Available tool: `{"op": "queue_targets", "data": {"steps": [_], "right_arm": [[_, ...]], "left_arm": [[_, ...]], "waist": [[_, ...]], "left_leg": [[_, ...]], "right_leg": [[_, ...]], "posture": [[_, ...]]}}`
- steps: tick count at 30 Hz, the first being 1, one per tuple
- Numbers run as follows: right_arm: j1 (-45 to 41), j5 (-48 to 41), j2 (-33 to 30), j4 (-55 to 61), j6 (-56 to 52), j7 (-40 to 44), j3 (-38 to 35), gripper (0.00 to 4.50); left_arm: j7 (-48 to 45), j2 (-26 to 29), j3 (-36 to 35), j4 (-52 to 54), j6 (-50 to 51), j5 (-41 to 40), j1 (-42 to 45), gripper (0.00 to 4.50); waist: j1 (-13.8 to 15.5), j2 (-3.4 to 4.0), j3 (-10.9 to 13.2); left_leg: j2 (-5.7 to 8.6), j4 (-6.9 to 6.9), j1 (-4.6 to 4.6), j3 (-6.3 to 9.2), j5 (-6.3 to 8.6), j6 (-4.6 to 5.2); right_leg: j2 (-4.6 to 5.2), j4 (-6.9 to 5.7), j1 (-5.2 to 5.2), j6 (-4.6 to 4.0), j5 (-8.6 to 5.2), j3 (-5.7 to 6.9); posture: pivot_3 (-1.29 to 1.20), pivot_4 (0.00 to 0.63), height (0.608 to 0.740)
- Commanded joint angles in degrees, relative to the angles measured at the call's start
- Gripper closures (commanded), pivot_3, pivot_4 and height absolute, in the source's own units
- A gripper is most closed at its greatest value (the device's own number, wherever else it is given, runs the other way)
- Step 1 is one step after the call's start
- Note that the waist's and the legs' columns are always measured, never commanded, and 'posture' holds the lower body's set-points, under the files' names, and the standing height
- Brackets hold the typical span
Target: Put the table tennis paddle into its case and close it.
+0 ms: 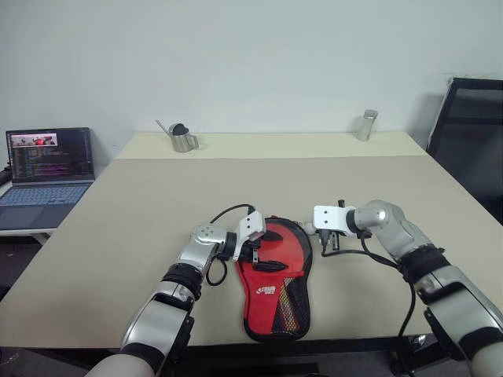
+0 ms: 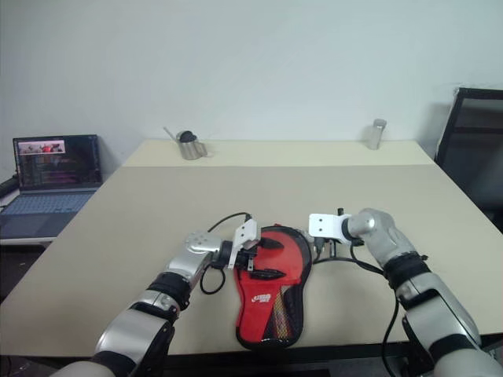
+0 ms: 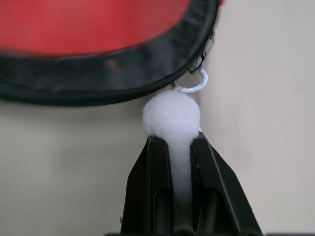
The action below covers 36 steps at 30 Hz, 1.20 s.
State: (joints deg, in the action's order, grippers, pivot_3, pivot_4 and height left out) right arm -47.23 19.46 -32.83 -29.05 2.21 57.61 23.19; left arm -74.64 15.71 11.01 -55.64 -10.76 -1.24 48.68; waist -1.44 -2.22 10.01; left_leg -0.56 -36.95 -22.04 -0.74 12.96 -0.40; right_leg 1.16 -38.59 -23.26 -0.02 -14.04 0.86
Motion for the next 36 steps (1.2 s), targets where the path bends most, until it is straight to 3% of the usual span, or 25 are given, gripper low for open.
{"op": "queue_targets", "data": {"steps": [1,12,21,36], "right_arm": [[2.8,-1.6,-3.5,8.6,-3.3,2.7,-2.6,4.46],[11.8,-6.3,-13.1,30.5,-14.9,8.8,-7.8,4.46],[26.2,-11.3,-22.4,49.6,-24.1,12.3,-13.6,4.46],[41.9,-20.2,-28.1,71.5,-40.4,11.6,-20.0,4.46]], "left_arm": [[0.7,0.4,3.0,-3.6,0.6,4.0,-2.6,0.0],[0.6,-0.4,3.4,-5.1,0.2,4.3,-2.1,0.0],[-0.4,-1.0,3.6,-5.6,0.0,4.2,-1.5,0.0],[0.7,-3.1,5.6,-9.7,-2.9,7.1,0.7,0.0]], "waist": [[0.0,0.03,0.0],[0.2,0.16,-0.2],[1.3,0.17,-0.2],[1.9,0.25,-0.4]], "left_leg": [[0.0,0.0,0.01,-0.01,0.0,0.0],[-0.07,0.08,-0.01,0.08,0.01,-0.01],[-0.05,0.12,-0.2,0.13,0.05,-0.05],[-0.04,0.11,-0.48,0.43,0.11,-0.13]], "right_leg": [[0.0,0.01,0.0,0.0,0.0,0.0],[0.0,0.44,0.14,0.04,0.0,0.13],[0.0,0.71,0.12,0.06,0.01,0.22],[0.02,1.05,0.14,0.07,0.0,0.55]], "posture": [[0.0,0.15,0.74],[0.0,0.15,0.74],[0.0,0.15,0.74],[0.0,0.15,0.74]]}}
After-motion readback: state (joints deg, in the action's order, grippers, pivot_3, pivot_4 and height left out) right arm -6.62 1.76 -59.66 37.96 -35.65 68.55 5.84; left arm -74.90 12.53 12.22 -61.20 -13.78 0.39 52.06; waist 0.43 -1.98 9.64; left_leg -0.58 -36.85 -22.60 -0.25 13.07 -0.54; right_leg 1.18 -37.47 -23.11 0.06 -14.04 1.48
